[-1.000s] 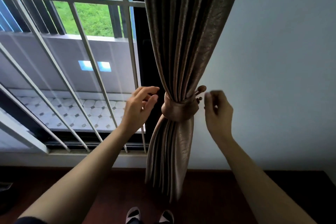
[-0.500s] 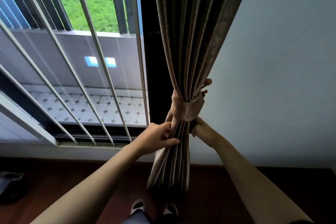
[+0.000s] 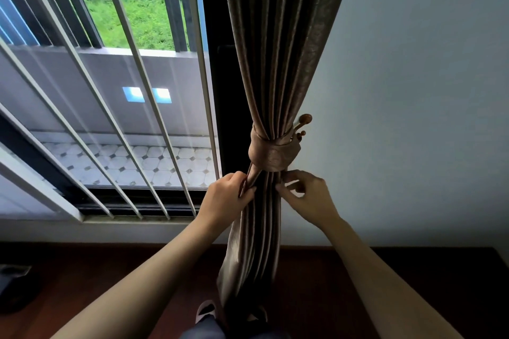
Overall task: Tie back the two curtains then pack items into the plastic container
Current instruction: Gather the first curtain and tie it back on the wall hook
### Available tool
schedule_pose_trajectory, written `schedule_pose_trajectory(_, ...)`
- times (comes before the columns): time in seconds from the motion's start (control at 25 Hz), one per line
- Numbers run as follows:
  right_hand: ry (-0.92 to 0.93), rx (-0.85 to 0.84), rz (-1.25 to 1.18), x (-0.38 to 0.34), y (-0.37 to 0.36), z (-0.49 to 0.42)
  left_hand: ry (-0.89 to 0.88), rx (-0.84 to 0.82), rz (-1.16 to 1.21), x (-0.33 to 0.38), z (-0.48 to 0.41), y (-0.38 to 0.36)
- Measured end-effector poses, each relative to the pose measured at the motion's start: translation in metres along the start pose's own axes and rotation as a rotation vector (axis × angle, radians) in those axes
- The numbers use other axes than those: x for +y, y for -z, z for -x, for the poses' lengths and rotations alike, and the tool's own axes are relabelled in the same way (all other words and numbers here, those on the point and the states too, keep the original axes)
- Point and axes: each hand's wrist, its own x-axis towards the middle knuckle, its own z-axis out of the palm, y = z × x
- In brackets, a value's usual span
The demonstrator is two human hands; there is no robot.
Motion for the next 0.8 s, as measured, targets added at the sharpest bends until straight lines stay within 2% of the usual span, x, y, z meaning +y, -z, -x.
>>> schedule_pose_trajectory(0.16,0.061,0.013,0.267,-0.013,-0.007,-0.001,0.032,0.02,-0.054,0.008,0.006,-0.002)
schedule_pose_trajectory(0.32,0.033,-0.057,0.34,-0.025,-0.018,0.011,0.073,-0.124,-0.121,0.01,0.011,0.0)
schedule_pose_trajectory(0.4,0.061,-0.086,0.342,-0.031,-0.008,0.013,0.089,-0.127,-0.138,0.012,0.008,0.009)
schedule_pose_trajectory(0.44,0.103,-0.036,0.322,-0.034,0.001,0.011,0.06,-0.075,-0.107,0.013,0.005,0.017)
schedule_pose_trajectory(0.56,0.315,0.308,0.278,-0.046,0.036,-0.006,-0.203,0.129,0.078,0.018,-0.015,0.044)
schedule_pose_trajectory(0.64,0.416,0.282,0.382,-0.055,0.051,-0.022,-0.354,0.18,0.113,0.02,-0.038,0.056)
schedule_pose_trajectory(0.72,0.44,0.149,0.517,-0.061,0.054,-0.034,-0.439,0.167,0.085,0.019,-0.06,0.062)
schedule_pose_trajectory(0.8,0.487,0.133,0.579,-0.063,0.052,-0.04,-0.521,0.13,0.023,0.015,-0.071,0.063)
